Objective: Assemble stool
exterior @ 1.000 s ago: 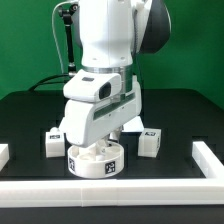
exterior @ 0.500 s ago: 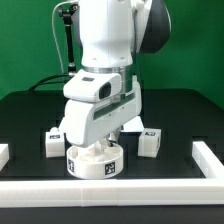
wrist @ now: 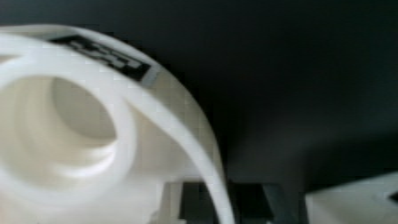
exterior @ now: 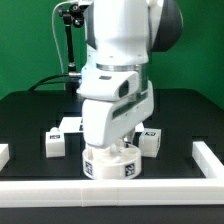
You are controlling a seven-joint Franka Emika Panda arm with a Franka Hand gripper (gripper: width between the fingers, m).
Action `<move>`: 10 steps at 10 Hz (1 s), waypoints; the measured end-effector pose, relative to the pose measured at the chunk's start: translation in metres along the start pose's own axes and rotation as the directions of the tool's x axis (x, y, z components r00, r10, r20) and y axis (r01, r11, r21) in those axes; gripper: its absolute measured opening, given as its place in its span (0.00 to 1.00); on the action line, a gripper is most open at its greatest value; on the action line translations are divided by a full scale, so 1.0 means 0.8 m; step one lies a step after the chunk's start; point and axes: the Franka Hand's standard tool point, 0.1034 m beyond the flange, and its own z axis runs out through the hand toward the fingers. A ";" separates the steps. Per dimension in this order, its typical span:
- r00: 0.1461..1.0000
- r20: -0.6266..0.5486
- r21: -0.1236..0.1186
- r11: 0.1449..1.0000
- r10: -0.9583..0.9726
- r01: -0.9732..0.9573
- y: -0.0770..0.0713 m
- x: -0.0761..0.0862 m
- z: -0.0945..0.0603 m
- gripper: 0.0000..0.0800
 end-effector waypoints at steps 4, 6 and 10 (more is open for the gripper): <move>0.999 -0.005 0.005 0.999 -0.046 0.046 0.009 0.066 -0.001 0.04; 0.999 -0.009 0.002 0.999 -0.052 0.052 0.004 0.086 0.000 0.04; 0.999 -0.014 0.001 1.000 -0.029 0.029 -0.008 0.104 0.003 0.04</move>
Offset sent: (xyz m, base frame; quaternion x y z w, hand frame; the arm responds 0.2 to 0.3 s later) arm 0.0295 0.0281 0.0022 -0.0057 -0.0196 -0.0089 0.9998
